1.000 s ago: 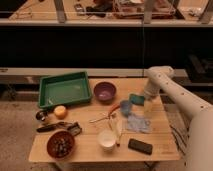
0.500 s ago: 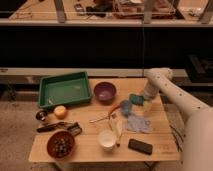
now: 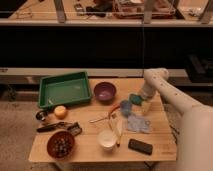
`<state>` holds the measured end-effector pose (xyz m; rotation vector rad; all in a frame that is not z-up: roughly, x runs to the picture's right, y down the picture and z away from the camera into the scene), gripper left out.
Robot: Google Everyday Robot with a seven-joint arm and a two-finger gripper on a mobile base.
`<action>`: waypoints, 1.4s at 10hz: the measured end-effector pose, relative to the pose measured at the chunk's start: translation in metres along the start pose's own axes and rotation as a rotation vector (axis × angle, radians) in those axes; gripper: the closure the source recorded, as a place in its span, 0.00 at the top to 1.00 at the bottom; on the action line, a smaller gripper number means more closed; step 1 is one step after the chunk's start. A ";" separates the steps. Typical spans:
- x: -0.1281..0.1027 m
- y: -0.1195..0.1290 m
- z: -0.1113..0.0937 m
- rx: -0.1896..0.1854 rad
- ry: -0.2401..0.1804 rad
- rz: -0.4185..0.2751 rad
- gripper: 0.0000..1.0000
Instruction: Wipe purple bowl with sponge
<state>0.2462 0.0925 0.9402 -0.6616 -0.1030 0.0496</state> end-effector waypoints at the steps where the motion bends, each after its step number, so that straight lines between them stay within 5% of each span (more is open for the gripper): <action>1: -0.002 -0.001 0.001 -0.001 0.000 -0.005 0.80; 4: -0.006 -0.003 0.004 -0.007 0.001 -0.016 0.70; 9: -0.001 -0.003 0.003 -0.037 -0.004 -0.015 0.18; 11: 0.006 0.002 -0.018 -0.040 -0.011 0.005 0.02; 14: 0.006 0.003 -0.077 -0.014 -0.009 0.023 0.00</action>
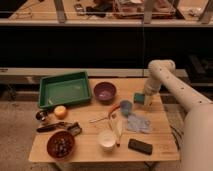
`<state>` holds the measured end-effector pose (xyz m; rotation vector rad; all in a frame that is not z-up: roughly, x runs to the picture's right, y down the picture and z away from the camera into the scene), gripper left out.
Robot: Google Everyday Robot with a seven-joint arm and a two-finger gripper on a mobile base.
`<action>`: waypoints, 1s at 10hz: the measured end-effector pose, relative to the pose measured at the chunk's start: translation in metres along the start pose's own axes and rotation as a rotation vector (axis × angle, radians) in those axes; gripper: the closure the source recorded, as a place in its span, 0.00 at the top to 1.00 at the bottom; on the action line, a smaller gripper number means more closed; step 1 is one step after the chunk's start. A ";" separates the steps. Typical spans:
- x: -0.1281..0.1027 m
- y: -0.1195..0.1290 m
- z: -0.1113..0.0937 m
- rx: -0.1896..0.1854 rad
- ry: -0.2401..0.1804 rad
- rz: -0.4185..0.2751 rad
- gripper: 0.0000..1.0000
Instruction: Wipe purple bowl with sponge
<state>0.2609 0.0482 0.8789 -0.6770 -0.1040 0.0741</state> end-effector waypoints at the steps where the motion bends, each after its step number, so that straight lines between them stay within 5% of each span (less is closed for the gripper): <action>1: -0.009 -0.004 -0.036 0.024 0.008 -0.001 0.00; 3: -0.026 -0.009 -0.074 0.046 0.018 -0.010 0.00; 5: -0.071 -0.014 -0.113 0.052 0.014 -0.043 0.00; 8: -0.146 -0.008 -0.124 0.039 0.015 -0.119 0.00; 10: -0.189 -0.001 -0.109 0.020 0.017 -0.175 0.00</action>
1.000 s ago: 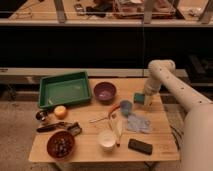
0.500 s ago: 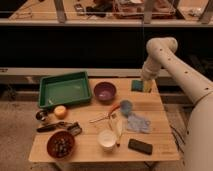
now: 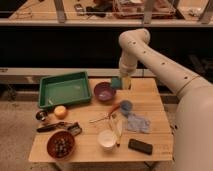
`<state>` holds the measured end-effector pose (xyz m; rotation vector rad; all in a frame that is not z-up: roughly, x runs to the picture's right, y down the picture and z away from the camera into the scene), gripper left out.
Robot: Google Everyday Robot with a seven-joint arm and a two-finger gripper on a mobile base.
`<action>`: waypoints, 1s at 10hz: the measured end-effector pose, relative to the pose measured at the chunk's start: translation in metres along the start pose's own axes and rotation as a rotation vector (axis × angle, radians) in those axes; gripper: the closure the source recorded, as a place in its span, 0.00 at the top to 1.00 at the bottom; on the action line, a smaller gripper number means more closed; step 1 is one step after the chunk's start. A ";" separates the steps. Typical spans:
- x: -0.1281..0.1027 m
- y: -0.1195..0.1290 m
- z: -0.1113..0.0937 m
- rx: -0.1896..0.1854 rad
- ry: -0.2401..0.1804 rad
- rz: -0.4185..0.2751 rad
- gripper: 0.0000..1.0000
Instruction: Wipe purple bowl with sponge
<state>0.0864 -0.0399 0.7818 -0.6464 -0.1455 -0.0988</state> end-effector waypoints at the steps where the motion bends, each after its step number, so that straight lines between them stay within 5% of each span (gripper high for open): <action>1: -0.020 -0.002 0.019 -0.008 -0.011 -0.031 0.00; 5: -0.025 -0.028 0.102 -0.005 -0.063 -0.065 0.00; 10: -0.044 -0.077 0.138 -0.075 -0.126 -0.134 0.00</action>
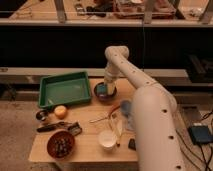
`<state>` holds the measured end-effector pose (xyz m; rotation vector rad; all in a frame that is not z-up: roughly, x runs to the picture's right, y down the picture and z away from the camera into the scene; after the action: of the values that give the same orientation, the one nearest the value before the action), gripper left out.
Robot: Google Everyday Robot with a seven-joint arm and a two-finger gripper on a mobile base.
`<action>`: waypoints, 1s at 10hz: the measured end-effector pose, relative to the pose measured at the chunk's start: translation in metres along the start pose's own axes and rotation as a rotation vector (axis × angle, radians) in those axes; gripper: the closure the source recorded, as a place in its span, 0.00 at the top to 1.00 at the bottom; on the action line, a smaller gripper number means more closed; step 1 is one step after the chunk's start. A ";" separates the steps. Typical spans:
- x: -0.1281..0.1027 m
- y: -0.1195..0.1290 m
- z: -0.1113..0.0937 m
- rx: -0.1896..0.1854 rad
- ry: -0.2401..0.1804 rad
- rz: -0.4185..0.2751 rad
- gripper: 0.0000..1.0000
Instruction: Wipe purple bowl with sponge
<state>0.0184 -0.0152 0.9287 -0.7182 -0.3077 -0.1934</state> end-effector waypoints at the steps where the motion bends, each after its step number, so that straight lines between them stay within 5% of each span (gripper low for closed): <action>1: -0.001 -0.003 0.001 -0.003 -0.002 -0.004 0.00; 5: 0.009 0.009 0.006 -0.001 0.031 0.038 0.00; 10: 0.027 0.039 -0.001 0.050 0.050 0.113 0.00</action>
<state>0.0546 0.0111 0.9132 -0.6780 -0.2226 -0.0959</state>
